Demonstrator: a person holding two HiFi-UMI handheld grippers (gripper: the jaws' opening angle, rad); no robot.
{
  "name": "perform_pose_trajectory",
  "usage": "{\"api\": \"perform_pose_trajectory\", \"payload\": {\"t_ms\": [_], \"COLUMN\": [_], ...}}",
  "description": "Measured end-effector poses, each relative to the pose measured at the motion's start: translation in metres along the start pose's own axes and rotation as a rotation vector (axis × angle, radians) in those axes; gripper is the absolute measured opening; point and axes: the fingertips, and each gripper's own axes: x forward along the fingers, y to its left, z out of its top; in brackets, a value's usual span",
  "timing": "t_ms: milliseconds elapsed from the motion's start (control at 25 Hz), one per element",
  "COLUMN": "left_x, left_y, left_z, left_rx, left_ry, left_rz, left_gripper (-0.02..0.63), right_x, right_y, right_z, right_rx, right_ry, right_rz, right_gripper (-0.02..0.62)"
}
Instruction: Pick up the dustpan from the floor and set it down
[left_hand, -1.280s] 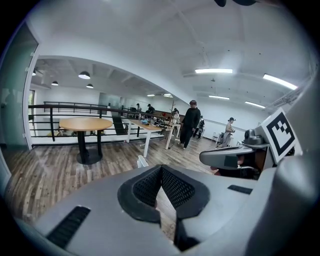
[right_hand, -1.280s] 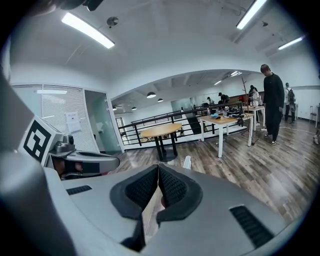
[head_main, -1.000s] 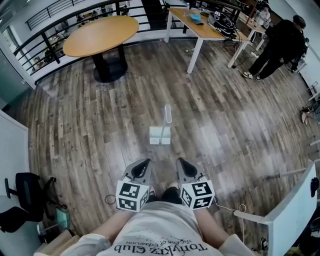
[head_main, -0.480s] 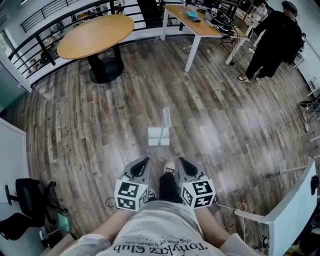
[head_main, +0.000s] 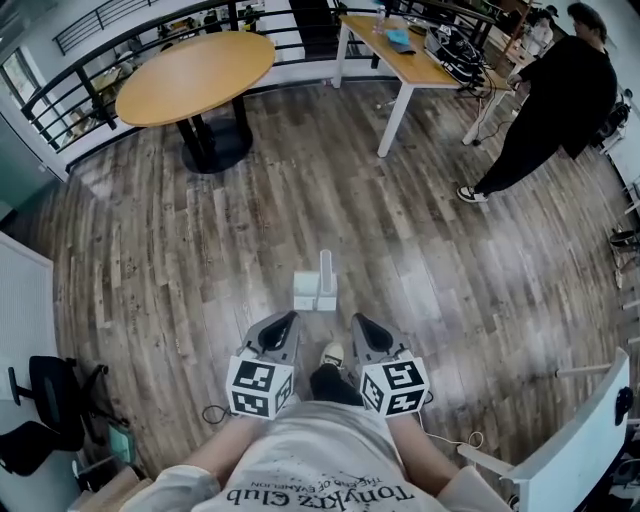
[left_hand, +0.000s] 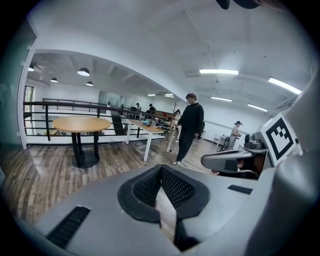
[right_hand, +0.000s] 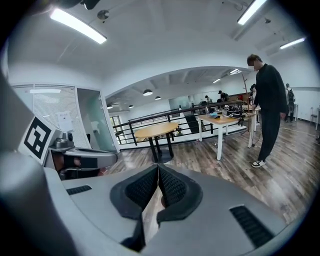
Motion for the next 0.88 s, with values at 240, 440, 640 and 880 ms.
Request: {"api": "perform_pose_trajectory", "payload": {"t_ms": [240, 440, 640, 880], "left_x": [0.051, 0.076, 0.087, 0.094], "left_y": [-0.006, -0.007, 0.003, 0.021], "left_z": [0.025, 0.040, 0.042, 0.046], "left_rx": [0.007, -0.008, -0.013, -0.004], "left_ry": [0.000, -0.011, 0.017, 0.042], "left_rz": [0.027, 0.058, 0.068, 0.042], "left_gripper": [0.023, 0.023, 0.023, 0.023], "right_x": [0.027, 0.041, 0.059, 0.080], "right_y": [-0.035, -0.058, -0.069, -0.061], "right_z": [0.019, 0.016, 0.019, 0.025], "right_rx": [-0.001, -0.013, 0.011, 0.038], "right_ry": [0.001, 0.044, 0.066, 0.075], "right_rz": [0.056, 0.085, 0.082, 0.057], "right_gripper": [0.025, 0.025, 0.025, 0.025]}}
